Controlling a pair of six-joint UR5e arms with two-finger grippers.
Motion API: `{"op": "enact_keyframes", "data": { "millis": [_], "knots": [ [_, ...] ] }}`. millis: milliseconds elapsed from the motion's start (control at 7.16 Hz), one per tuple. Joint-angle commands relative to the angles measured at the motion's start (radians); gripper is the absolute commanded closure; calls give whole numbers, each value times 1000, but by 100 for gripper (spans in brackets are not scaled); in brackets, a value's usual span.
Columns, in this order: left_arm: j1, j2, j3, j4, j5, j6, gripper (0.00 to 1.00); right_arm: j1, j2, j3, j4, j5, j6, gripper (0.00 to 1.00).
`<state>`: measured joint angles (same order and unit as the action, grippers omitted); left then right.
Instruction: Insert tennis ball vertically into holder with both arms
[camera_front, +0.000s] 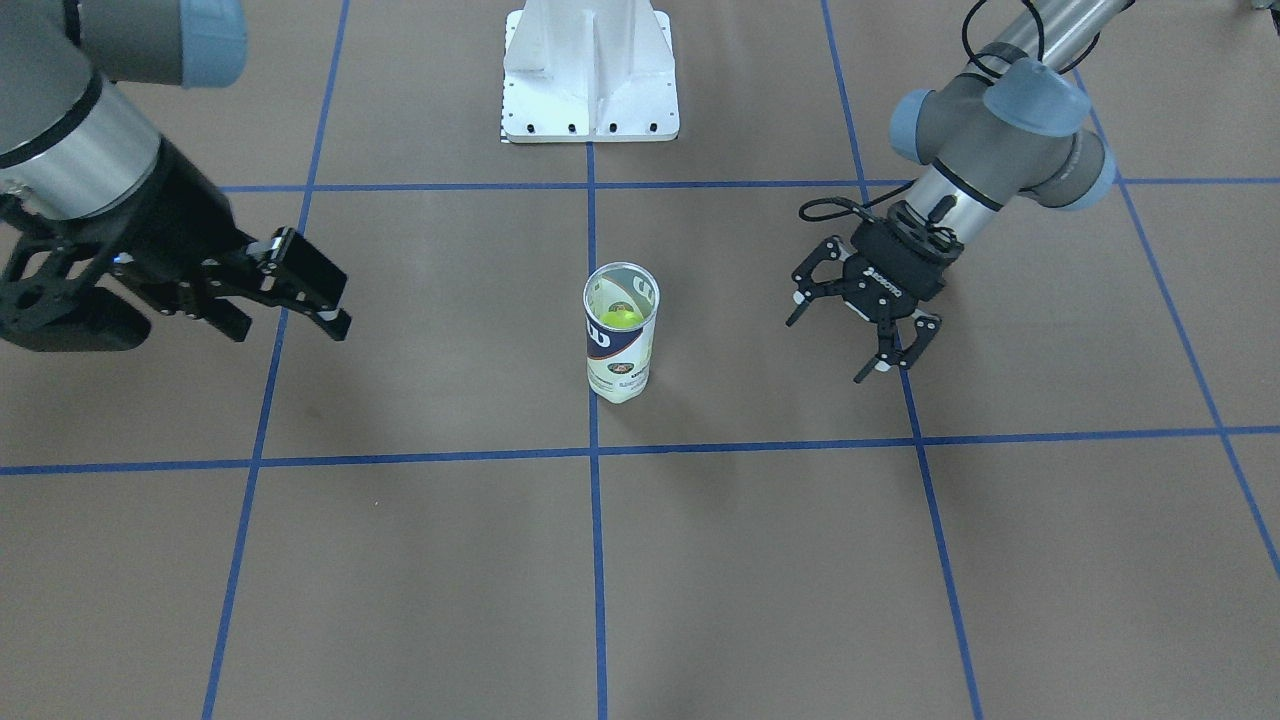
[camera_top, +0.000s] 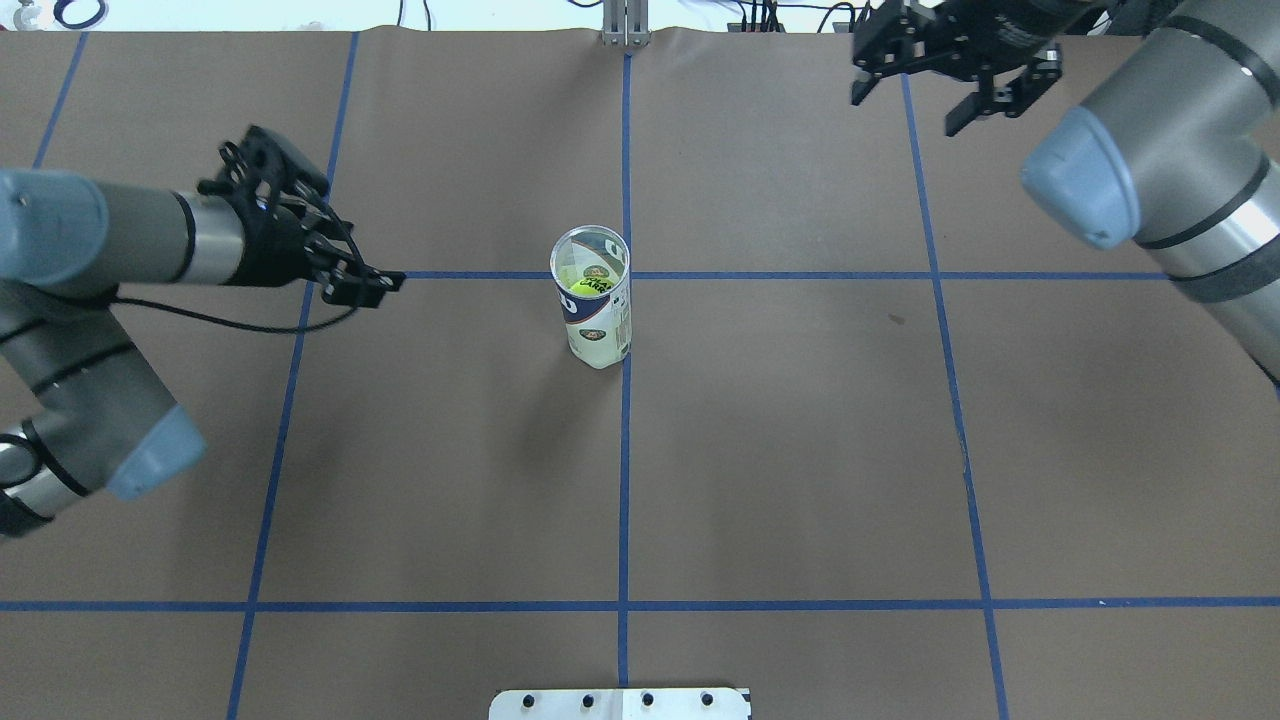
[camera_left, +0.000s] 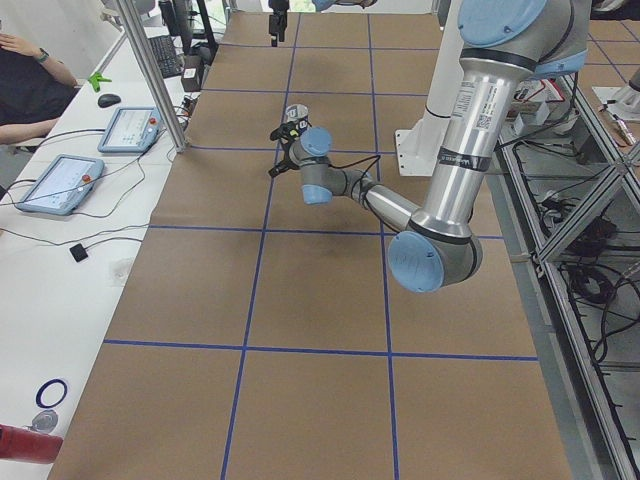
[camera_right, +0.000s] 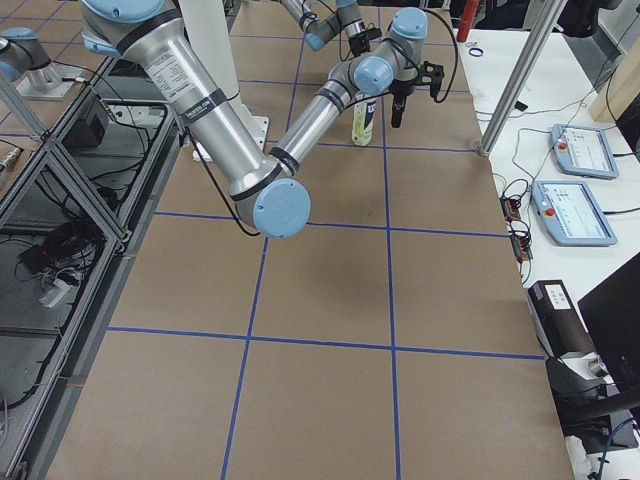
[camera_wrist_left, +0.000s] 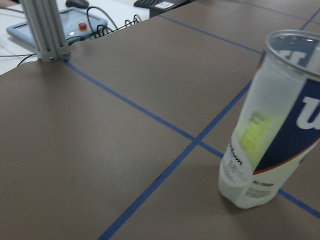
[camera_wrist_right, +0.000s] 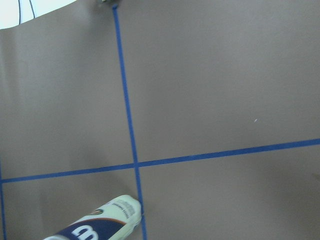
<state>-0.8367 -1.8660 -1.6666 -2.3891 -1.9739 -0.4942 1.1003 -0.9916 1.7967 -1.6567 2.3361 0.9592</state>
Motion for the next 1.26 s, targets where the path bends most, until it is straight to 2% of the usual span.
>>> {"op": "enact_keyframes", "data": {
  "millis": [0,140,279,419,558,698,838,1117],
  "knots": [
    [-238,-1,5,290,-191,87,1,148,-148,-75,-1,-3,-385,1],
    [-310,1,13,464,-229,186,1,220,-182,-168,0,-4,-598,1],
    [-417,7,16,625,-360,195,1,292,-197,-253,0,-1,-770,1],
    [-518,8,18,705,-400,219,1,340,-212,-304,3,2,-860,1],
    [-588,10,22,715,-395,368,1,343,-288,-277,35,-9,-882,1],
    [-634,30,83,719,-390,478,1,343,-327,-287,98,-29,-886,1],
    [-639,107,124,687,-387,530,1,345,-370,-280,139,-26,-884,1],
    [-647,123,177,679,-384,514,0,345,-392,-287,141,-29,-876,1]
  ]
}}
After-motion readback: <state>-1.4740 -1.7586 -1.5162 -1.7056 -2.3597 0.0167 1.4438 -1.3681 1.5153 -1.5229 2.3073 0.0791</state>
